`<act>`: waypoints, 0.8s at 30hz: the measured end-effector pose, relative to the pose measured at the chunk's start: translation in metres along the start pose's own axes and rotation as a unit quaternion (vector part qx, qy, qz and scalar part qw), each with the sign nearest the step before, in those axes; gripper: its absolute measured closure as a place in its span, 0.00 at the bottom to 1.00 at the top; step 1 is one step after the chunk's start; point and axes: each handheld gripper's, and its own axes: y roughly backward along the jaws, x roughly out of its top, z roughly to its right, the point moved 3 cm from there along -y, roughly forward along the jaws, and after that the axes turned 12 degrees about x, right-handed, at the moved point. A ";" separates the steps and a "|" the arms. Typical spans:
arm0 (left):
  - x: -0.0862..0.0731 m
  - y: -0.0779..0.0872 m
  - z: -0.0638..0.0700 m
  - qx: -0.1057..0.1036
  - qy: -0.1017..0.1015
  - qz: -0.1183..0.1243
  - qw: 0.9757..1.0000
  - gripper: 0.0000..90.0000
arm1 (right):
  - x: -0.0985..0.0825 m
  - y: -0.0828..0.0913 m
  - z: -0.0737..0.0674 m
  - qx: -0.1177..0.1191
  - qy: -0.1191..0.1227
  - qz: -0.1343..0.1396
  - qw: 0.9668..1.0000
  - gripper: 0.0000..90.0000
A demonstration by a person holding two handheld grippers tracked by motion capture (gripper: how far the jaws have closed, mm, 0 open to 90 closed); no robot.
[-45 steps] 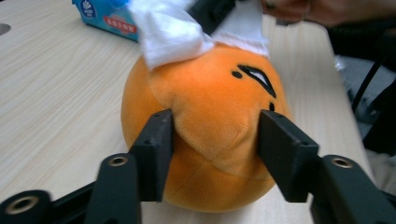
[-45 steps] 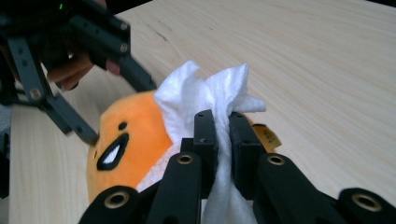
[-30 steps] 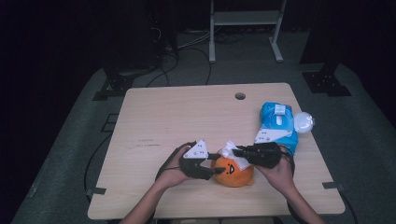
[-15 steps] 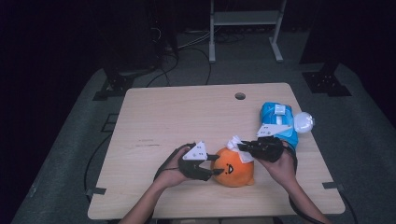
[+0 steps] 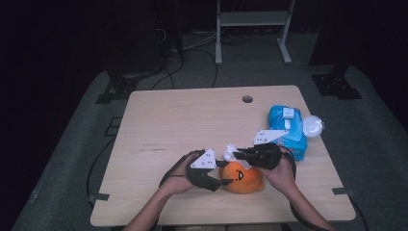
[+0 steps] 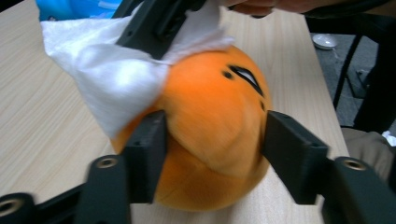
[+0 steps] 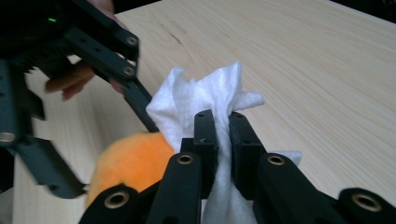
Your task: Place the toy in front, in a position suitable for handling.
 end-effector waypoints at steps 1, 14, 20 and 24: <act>0.000 0.000 0.000 0.000 0.001 0.001 1.000 0.42 | -0.002 0.001 0.003 -0.001 -0.005 0.000 1.000 0.92; -0.007 -0.005 -0.017 0.026 0.059 -0.007 0.998 0.52 | 0.001 0.006 -0.022 0.012 0.026 0.012 1.000 0.92; -0.019 -0.004 -0.028 0.026 0.091 -0.012 0.995 0.51 | -0.023 0.030 -0.003 -0.019 -0.012 0.017 1.000 0.92; -0.018 -0.002 -0.029 0.015 0.102 -0.015 0.995 0.49 | -0.033 0.037 0.003 -0.015 -0.039 0.029 0.999 0.92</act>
